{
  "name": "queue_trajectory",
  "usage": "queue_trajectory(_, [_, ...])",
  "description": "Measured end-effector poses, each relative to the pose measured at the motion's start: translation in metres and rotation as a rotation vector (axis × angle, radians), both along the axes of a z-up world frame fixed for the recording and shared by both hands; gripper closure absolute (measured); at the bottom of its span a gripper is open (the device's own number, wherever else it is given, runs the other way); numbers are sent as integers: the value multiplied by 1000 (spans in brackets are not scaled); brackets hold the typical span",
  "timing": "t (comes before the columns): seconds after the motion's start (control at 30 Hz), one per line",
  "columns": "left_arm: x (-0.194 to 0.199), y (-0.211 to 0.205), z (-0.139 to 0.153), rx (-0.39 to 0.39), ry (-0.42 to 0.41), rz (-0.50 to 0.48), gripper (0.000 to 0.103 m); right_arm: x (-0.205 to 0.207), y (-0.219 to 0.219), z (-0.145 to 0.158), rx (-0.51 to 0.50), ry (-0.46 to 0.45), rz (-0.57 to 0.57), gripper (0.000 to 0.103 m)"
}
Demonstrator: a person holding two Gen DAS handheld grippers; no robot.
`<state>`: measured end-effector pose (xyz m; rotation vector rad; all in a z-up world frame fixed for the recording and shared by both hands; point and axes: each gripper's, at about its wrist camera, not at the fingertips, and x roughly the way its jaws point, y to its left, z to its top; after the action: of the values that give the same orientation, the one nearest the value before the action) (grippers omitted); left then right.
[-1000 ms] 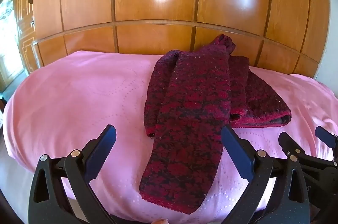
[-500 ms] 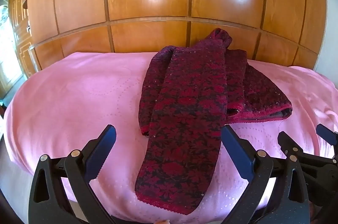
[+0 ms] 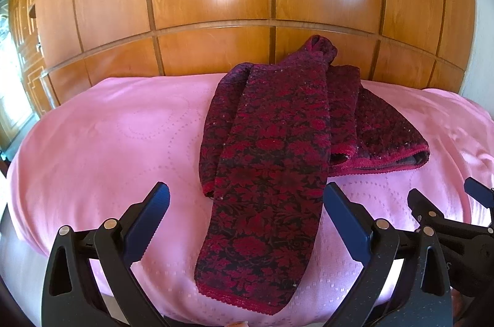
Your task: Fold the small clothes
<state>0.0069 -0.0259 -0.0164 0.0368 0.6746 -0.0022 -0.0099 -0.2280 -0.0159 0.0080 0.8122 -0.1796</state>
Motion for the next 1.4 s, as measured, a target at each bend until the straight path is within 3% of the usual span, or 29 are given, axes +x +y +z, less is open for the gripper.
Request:
queue_trajectory(0.73, [11,-11,-11,26,52,-46,4,7,-2,-8,1,31,2,2])
queue_trajectory(1.0, [21,-19,-25,62,113,-93,4,12,-32,-16,97,61,-46,2])
queue_trajectory(1.4, [27,-21,-38,76,141,-116,5,18,-55,-23,125,89,-94,2])
